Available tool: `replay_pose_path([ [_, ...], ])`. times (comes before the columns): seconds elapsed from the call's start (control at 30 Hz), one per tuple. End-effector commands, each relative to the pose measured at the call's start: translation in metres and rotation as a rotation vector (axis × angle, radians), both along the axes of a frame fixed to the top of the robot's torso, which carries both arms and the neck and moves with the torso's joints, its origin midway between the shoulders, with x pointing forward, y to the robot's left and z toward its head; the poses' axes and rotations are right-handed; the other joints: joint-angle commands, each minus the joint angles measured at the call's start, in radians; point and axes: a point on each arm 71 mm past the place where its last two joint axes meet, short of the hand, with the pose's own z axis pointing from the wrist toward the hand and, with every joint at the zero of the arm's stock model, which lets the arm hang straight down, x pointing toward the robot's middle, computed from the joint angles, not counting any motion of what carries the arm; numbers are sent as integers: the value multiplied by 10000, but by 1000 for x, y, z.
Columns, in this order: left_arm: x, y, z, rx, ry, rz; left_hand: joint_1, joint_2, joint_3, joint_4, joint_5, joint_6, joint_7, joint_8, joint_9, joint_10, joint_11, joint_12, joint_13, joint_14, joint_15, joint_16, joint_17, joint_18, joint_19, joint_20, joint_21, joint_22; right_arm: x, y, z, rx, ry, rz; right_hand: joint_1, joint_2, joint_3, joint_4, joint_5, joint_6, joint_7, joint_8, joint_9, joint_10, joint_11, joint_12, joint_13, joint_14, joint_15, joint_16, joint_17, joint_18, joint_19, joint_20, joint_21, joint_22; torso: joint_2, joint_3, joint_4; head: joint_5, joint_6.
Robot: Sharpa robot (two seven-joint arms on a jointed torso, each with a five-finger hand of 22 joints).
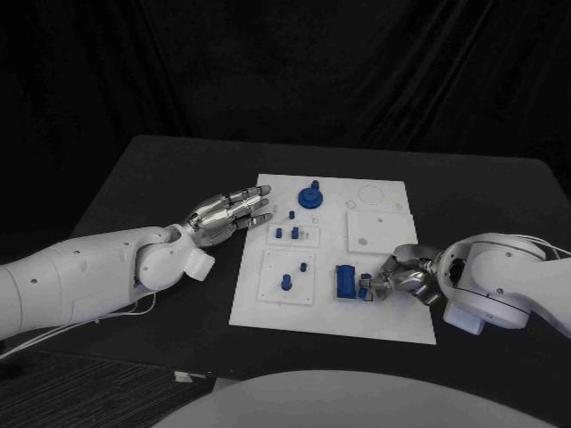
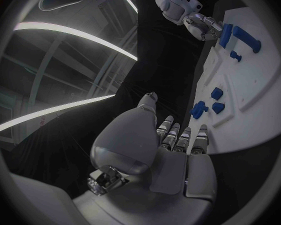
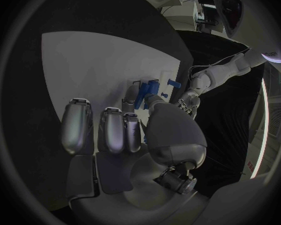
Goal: Assemble the parts on the task board
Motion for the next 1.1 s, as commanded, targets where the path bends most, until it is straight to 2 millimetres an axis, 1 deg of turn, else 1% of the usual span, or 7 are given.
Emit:
replay_pose_path([
  [0.03, -1, -2, 0, -196, 9, -89, -18, 63, -6, -52, 47, 9, 40, 32, 10, -24, 58, 30, 10, 15, -69, 42, 8, 113, 50, -21, 44, -16, -1, -1, -2, -180, 145, 43, 96, 0, 52, -10, 105, 56, 9, -47, 14, 1064, -65, 36, 2632, 512, -74, 40, -17, -152, 131, -60, 34, 1803, 5, 1, -5, 4, 0],
  [0.13, -1, -2, 0, -196, 15, -89, -18, 63, -6, -52, 47, 9, 40, 32, 10, -24, 58, 30, 10, 15, -69, 42, 8, 113, 50, -21, 44, -16, -1, -1, -2, -173, 135, 33, 105, -24, 130, -30, 389, 36, 17, -114, 30, 1064, -61, 36, 2632, 511, -71, 36, -26, -152, 129, -58, 36, 1802, 7, 1, -4, 3, 0],
  [0.73, -2, -1, -1, -200, 49, -93, -33, 62, -7, -61, 46, -4, 45, 35, 8, -26, 62, 34, 10, 11, -71, 34, 5, 113, 48, -22, 43, -23, -1, -2, -1, -99, 72, -91, 58, -61, 170, -13, 359, -3, 41, -188, 44, 1064, -43, 36, 2632, 510, -60, 34, -28, -151, 124, -50, 28, 1799, -2, 2, -1, 34, 0],
  [0.83, -2, -1, -2, -198, 52, -88, -33, 62, -7, -61, 46, -4, 45, 35, 8, -26, 62, 34, 10, 11, -71, 34, 5, 113, 48, -22, 43, -23, 0, -3, -1, -87, 37, -149, 44, -7, 243, -22, -665, 71, 51, -237, 130, 1064, -26, 36, 2632, 516, -49, 46, -4, -152, 125, -33, 37, 1801, 0, 0, -2, 25, 0],
  [0.87, -2, -1, -2, -199, 52, -88, -33, 62, -7, -61, 46, -4, 45, 35, 8, -26, 62, 34, 10, 11, -71, 34, 5, 113, 48, -22, 43, -23, 0, -3, -1, -82, 30, -160, 40, 0, 246, -22, -751, 77, 54, -243, 140, 1064, -28, 36, 2632, 518, -45, 51, 8, -152, 125, -34, 38, 1801, 1, 0, -1, 23, 0],
  [0.97, -2, -1, -2, -206, 53, -89, -33, 62, -7, -61, 46, -4, 45, 35, 8, -26, 62, 34, 10, 11, -71, 34, 5, 113, 48, -22, 43, -23, -1, -3, 0, 24, 13, -224, -134, 18, 102, 93, -2028, 136, 66, -283, 248, 1064, -17, 36, 2632, 513, -33, 40, -23, -151, 123, -20, 39, 1800, 0, 3, 0, 51, 0],
  [1.1, -3, -1, -2, -207, 54, -84, -33, 62, -7, -61, 46, -4, 45, 35, 8, -26, 62, 34, 10, 11, -71, 34, 5, 113, 48, -22, 43, -23, -5, -4, 2, 290, -55, -287, -235, -70, -151, 173, -3050, 200, 65, -311, 370, 1064, -14, 36, 2632, 525, -31, 66, 31, -155, 132, -15, 70, 1807, 0, 3, 2, 64, 0],
])
